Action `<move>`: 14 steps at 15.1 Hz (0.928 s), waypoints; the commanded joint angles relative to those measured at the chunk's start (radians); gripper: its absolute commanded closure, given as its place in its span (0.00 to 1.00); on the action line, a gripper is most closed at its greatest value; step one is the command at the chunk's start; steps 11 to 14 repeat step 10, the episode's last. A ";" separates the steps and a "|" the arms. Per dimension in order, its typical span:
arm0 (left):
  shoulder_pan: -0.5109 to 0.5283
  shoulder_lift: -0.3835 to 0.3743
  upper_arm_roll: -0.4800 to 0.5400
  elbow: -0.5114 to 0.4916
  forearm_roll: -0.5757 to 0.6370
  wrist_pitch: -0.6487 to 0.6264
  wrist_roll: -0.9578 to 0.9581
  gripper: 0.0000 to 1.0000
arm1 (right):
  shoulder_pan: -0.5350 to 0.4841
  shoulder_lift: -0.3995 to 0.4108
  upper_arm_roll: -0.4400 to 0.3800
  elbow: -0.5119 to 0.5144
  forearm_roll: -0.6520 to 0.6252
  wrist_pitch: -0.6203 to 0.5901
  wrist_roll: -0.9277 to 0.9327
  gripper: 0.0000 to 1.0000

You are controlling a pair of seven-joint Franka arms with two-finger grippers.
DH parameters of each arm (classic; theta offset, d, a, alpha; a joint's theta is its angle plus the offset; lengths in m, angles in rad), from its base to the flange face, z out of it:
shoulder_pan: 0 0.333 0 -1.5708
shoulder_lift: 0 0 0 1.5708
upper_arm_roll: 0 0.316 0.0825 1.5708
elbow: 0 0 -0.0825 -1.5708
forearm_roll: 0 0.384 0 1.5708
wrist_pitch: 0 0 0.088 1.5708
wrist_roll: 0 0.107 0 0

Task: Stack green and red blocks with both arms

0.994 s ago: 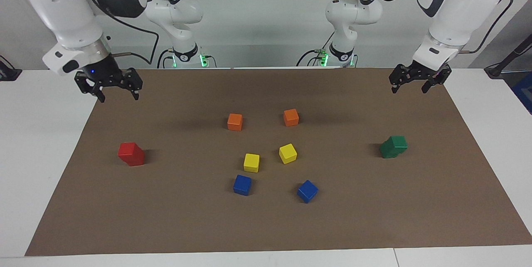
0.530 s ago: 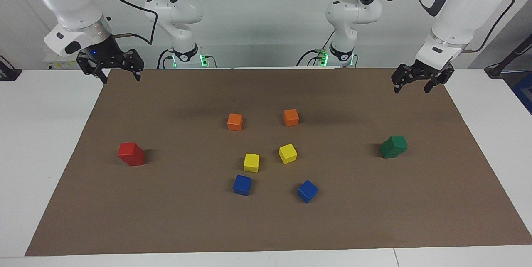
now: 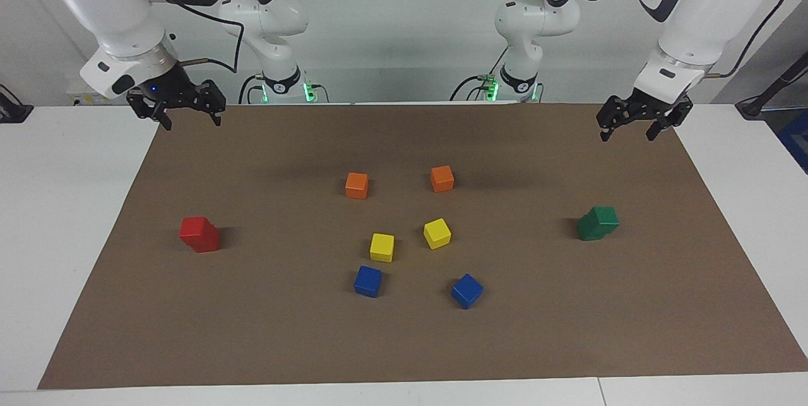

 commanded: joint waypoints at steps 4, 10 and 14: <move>0.022 0.014 -0.018 0.040 -0.017 -0.001 -0.002 0.00 | 0.002 -0.026 0.002 -0.006 -0.017 -0.012 -0.013 0.00; 0.021 0.013 -0.018 0.037 -0.017 -0.001 -0.002 0.00 | 0.000 -0.026 0.001 -0.003 -0.019 -0.013 -0.013 0.00; 0.021 0.013 -0.018 0.037 -0.017 -0.001 -0.002 0.00 | 0.000 -0.026 0.001 -0.003 -0.019 -0.013 -0.013 0.00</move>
